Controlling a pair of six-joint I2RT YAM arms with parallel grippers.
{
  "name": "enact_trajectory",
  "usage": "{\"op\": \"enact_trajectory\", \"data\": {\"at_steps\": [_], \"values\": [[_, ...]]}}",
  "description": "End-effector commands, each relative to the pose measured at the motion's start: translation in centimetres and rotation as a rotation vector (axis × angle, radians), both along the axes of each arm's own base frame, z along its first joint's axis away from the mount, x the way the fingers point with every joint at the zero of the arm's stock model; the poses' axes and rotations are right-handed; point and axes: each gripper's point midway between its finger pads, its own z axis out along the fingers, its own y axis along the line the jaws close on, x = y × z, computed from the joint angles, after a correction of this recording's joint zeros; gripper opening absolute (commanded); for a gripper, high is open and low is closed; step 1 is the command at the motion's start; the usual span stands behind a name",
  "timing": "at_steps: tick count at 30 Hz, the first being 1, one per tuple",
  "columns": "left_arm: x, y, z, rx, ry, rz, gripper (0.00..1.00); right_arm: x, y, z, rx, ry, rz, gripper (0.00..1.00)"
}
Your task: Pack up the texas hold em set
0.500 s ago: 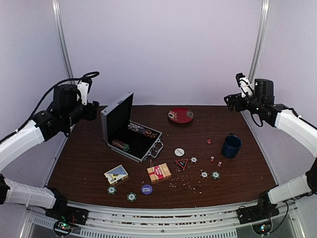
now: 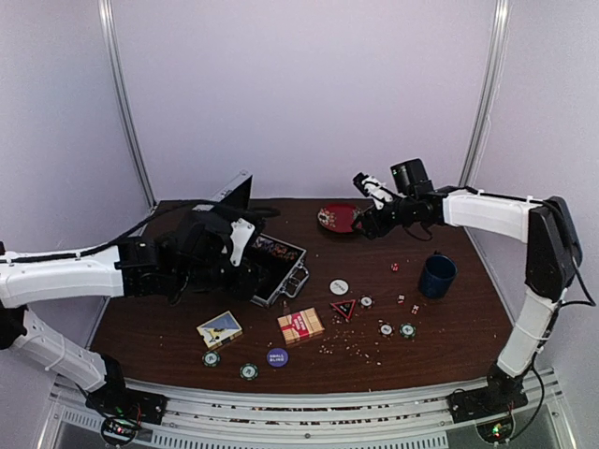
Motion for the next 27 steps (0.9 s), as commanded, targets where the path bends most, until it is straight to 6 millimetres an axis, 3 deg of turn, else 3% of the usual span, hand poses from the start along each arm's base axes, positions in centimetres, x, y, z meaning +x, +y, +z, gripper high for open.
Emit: {"op": "enact_trajectory", "data": {"at_steps": [1,4,8,10,15,17,21,27], "values": [[-0.1,1.0,-4.2,-0.139,0.182,0.151,0.60,-0.3,5.9,-2.8,0.013,0.111,0.139,0.67],[1.0,3.4,-7.1,-0.201,0.266,0.260,0.62,0.4,9.3,-5.5,0.038,0.190,0.189,0.67],[2.4,6.0,-9.6,-0.259,0.332,0.369,0.64,1.5,12.4,-7.6,0.092,0.260,0.228,0.83],[3.1,7.4,-11.1,-0.270,0.366,0.427,0.66,2.1,13.4,-8.7,0.110,0.289,0.234,0.86],[4.5,9.9,-13.2,-0.324,0.400,0.518,0.59,3.5,14.9,-10.3,0.156,0.336,0.221,0.85],[5.0,10.5,-13.8,-0.347,0.411,0.533,0.59,3.8,15.6,-10.0,0.188,0.341,0.234,0.84],[6.0,11.5,-14.8,-0.365,0.422,0.557,0.58,3.5,16.4,-10.1,0.236,0.366,0.281,0.85],[7.9,13.1,-16.0,-0.363,0.420,0.591,0.48,2.5,17.0,-10.2,0.277,0.403,0.350,0.83]]}}
